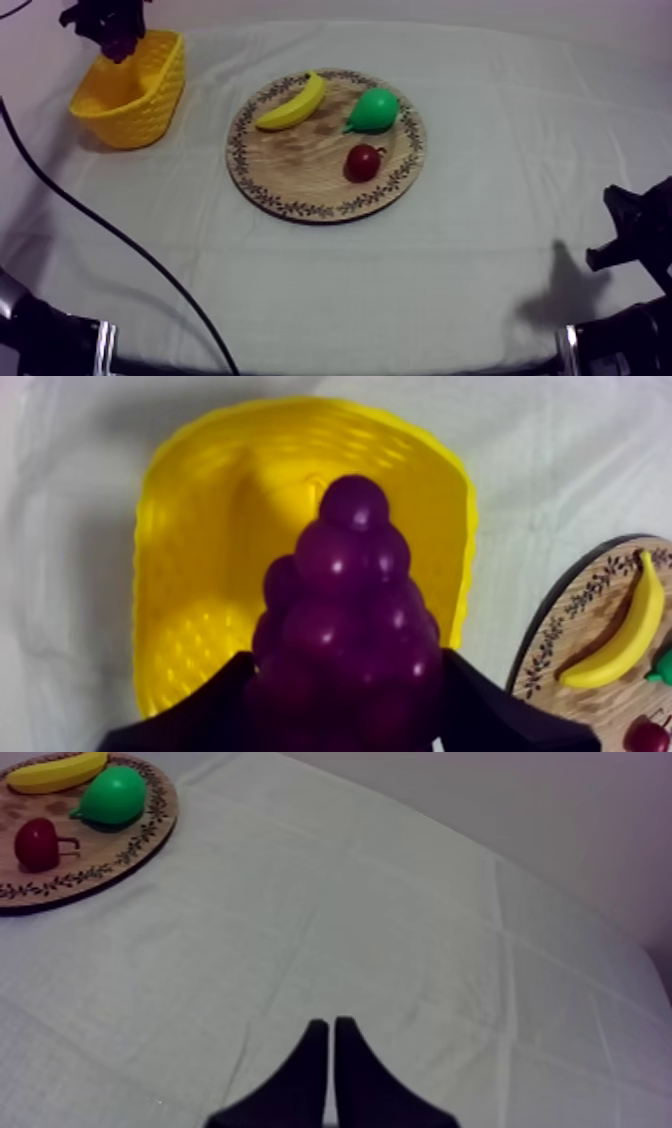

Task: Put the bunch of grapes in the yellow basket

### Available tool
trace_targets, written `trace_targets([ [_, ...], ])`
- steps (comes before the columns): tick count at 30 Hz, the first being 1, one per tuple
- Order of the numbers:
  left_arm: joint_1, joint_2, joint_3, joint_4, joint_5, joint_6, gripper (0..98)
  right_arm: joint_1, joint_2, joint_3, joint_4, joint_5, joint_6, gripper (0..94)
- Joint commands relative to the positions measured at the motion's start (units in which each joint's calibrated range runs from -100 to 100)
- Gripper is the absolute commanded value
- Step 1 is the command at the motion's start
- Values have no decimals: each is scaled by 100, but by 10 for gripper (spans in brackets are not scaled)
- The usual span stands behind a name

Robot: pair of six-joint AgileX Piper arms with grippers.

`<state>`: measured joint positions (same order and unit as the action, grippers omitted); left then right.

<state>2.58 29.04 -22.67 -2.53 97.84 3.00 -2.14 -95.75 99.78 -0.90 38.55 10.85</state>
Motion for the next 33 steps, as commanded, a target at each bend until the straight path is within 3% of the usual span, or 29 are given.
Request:
trace_targets([
  [1, -11, 62, 63, 6, -37, 15, 615, -1, 0, 0, -1, -1, 2, 3],
  [14, 67, 640, 162, 16, -225, 163, 626, -1, 0, 0, -1, -1, 2, 3],
  [33, -28, 1334, -45, -18, -270, 227, 735, -1, 0, 0, -1, -1, 2, 3],
])
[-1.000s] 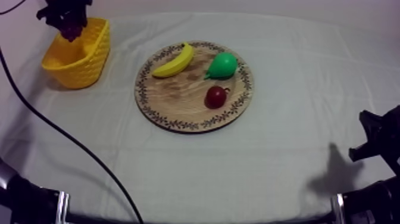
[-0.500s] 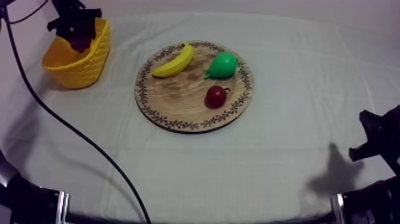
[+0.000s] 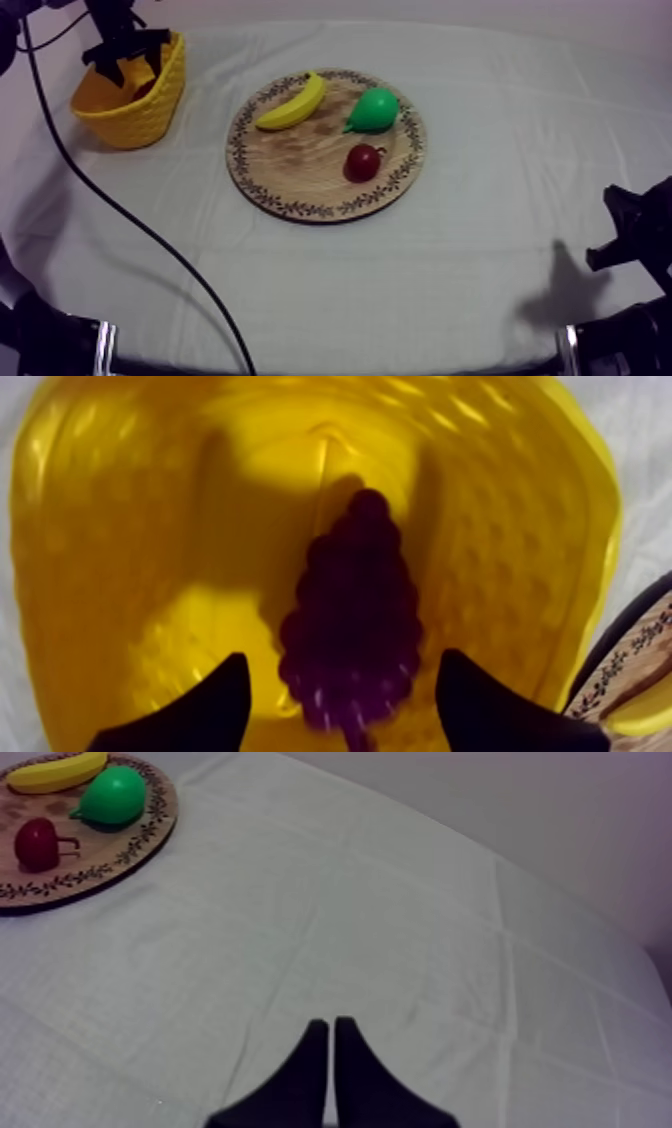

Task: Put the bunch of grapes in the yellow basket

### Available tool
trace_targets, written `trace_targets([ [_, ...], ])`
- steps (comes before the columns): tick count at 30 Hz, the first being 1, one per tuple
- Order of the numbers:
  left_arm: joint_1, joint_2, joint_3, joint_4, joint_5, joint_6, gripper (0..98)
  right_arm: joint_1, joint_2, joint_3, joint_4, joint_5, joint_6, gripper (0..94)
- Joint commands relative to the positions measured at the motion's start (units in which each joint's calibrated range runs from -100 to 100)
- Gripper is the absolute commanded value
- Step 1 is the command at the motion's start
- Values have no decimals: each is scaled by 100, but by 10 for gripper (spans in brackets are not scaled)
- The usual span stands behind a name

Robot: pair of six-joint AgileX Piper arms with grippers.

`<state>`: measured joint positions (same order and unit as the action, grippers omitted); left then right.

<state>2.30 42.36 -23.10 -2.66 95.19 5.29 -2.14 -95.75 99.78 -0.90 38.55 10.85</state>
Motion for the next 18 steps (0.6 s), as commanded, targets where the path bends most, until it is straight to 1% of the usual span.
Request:
trace_targets([
  [1, -7, 22, -11, -5, -5, -5, 751, -1, 0, 0, -1, -1, 2, 3],
  [7, -60, 84, -23, 23, -7, -14, 890, -1, 0, 0, -1, -1, 2, 3],
  [9, -69, 75, -23, 26, -14, -18, 920, -1, 0, 0, -1, -1, 2, 3],
  [12, -79, 16, -19, 35, -28, -28, 941, -1, 0, 0, -1, -1, 2, 3],
  [18, -97, -288, 89, 81, -36, -39, 925, -1, 0, 0, -1, -1, 2, 3],
])
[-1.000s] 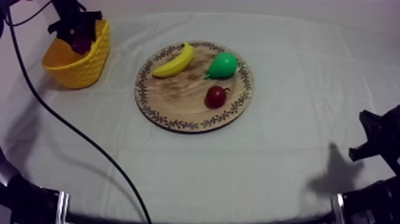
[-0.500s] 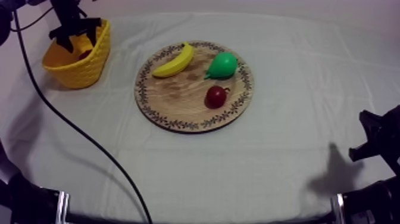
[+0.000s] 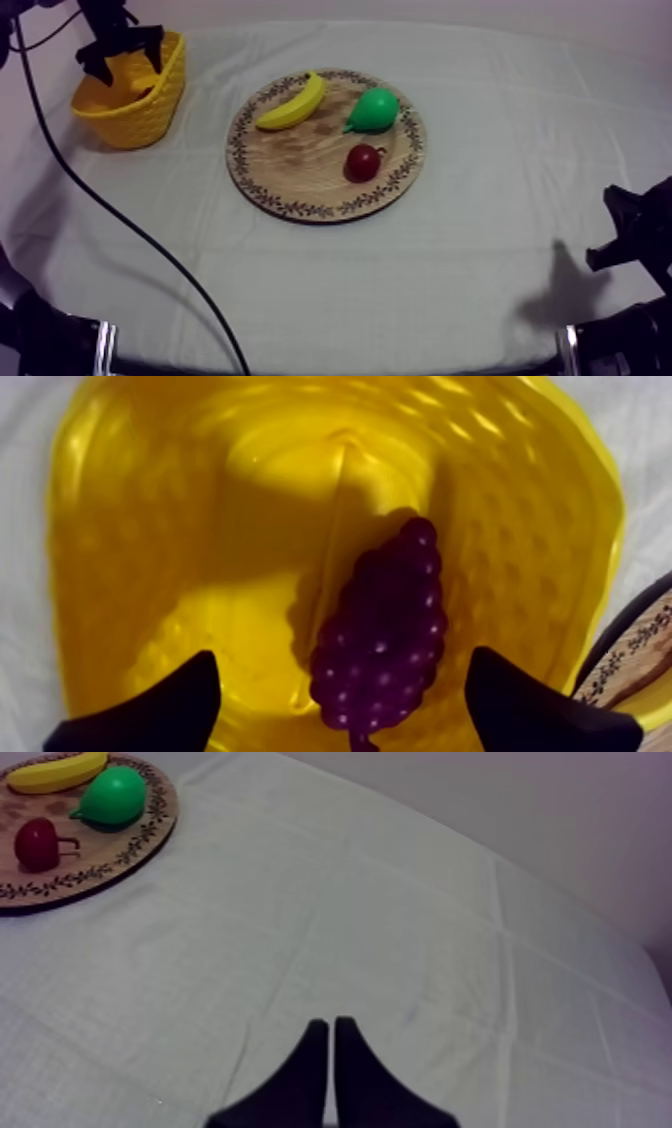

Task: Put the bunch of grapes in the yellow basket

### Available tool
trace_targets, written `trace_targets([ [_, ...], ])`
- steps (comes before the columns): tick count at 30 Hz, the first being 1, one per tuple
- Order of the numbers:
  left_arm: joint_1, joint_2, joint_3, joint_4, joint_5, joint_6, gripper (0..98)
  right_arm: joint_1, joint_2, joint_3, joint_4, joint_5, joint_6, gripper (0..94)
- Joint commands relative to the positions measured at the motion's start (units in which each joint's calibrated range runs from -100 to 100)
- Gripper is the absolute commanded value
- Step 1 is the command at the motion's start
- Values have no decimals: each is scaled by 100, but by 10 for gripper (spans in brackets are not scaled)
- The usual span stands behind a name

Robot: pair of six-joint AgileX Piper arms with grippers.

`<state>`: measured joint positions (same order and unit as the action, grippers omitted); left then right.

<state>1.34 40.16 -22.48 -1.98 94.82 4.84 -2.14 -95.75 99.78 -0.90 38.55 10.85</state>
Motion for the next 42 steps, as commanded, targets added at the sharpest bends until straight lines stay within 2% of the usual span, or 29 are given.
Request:
trace_targets([
  [1, -5, -147, 60, 30, 0, 9, 925, -1, 0, 0, -1, -1, 2, 3],
  [5, -10, -537, 242, 123, 0, -10, 912, -1, 0, 0, -1, -1, 2, 3],
  [11, 10, -1257, 674, 198, -39, -43, 802, -1, 0, 0, -1, -1, 2, 3],
  [16, 14, -2005, 1296, 225, -325, -79, 729, -1, 0, 0, -1, -1, 2, 3],
  [30, 61, -4806, 4022, 246, -2119, -396, 608, -1, 0, 0, -1, -1, 2, 3],
  [37, 104, -6040, 5292, 323, -3020, -504, 434, -1, 0, 0, -1, -1, 2, 3],
  [42, 138, -6803, 6189, 335, -3722, -505, 260, -1, 0, 0, -1, -1, 2, 3],
])
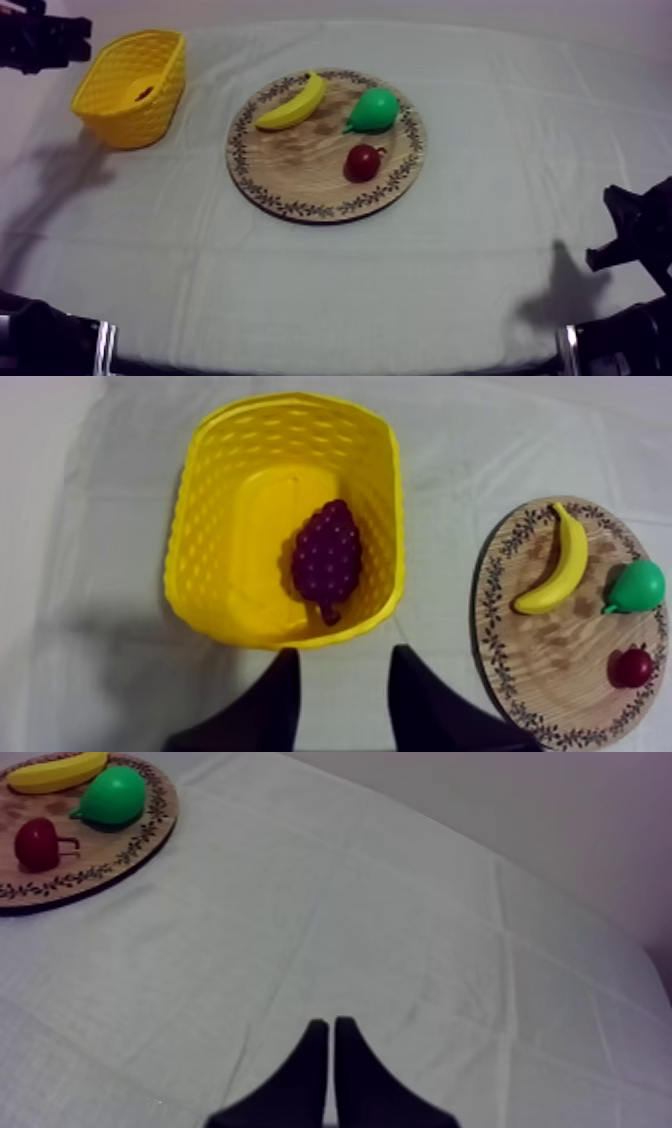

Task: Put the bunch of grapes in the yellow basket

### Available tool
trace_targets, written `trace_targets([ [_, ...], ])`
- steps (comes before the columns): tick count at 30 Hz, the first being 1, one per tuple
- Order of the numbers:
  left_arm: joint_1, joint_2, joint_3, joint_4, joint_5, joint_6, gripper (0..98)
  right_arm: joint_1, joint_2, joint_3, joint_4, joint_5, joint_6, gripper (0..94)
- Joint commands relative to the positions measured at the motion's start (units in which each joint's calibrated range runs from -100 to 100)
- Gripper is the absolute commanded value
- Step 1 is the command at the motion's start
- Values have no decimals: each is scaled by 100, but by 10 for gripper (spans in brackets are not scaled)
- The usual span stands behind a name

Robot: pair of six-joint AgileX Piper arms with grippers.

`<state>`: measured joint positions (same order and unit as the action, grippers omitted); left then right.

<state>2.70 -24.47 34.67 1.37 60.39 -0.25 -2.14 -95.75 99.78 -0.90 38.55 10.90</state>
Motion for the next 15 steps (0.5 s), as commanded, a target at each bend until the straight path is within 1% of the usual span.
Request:
trace_targets([
  [1, 4, -501, 668, 1, -422, 4, 222, -1, 0, 0, -1, -1, -3, 3],
  [4, 7, -1002, 1276, -10, -867, 18, 128, -1, 0, 0, -1, -1, -3, 3],
  [7, 8, -1514, 1838, -18, -1236, 2, 63, -1, 0, 0, -1, -1, -3, 3],
  [10, 8, -2056, 2361, -7, -1530, -8, 24, -1, 0, 0, -1, -1, -3, 3],
  [13, 8, -2671, 2960, 7, -1800, -37, 9, -1, 0, 0, -1, -1, -3, 3],
  [15, 3, -3118, 3389, 9, -1949, 23, 5, -1, 0, 0, -1, -1, -3, 3],
])
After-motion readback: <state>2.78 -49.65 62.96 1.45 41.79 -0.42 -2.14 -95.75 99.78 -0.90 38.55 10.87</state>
